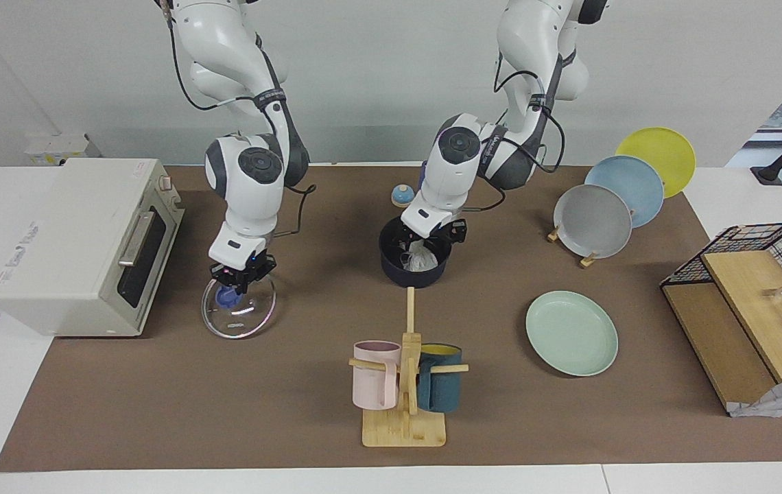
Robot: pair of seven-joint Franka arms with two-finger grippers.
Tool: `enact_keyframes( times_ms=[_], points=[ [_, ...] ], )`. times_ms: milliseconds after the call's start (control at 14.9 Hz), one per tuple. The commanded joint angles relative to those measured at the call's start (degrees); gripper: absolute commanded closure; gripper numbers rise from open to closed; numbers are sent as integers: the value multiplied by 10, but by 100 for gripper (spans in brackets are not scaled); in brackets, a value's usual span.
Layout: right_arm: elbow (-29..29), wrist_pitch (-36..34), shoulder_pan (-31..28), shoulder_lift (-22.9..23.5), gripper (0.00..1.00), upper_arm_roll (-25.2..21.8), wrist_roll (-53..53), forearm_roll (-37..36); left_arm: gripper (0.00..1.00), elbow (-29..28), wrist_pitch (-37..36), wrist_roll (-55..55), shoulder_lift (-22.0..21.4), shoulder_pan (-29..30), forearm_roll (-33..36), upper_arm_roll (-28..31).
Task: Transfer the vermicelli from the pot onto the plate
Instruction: 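Carry the lid aside with the right gripper while the left gripper reaches the pot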
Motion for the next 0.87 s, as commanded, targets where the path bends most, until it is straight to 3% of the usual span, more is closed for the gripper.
enact_keyframes(
  times_ms=[0, 67, 201, 268, 402, 603, 670, 737, 804],
  points=[
    [-22, 8, -7, -21, 84, 7, 22, -9, 0, -33, 30, -9, -15, -20, -10, 9],
    [-21, 5, -5, -21, 61, 7, 22, -9, 0, -37, 37, -9, -15, -23, -10, 10],
    [-14, -5, -6, -21, 29, 9, 21, -7, 0, -47, 53, -15, -15, -25, -10, 10],
    [-4, -19, -6, -25, 0, 9, 19, 6, 0, -51, 59, -15, -15, -30, -10, 10],
    [31, -65, -7, -29, 0, 8, 15, 78, 0, -51, 59, -14, -4, -33, -10, 10],
    [72, -122, -19, -40, 0, 7, -11, 122, 0, -51, 62, -13, -1, -43, -10, 11],
    [88, -145, -29, -46, 0, 8, -17, 134, 7, -51, 62, -13, 1, -43, -10, 12],
    [110, -173, -42, -47, 0, 7, -25, 154, 39, -51, 62, -10, 1, -43, -9, 12],
    [143, -216, -53, -47, 0, 7, -37, 174, 79, -51, 62, -8, 1, -43, -9, 12]
  ],
)
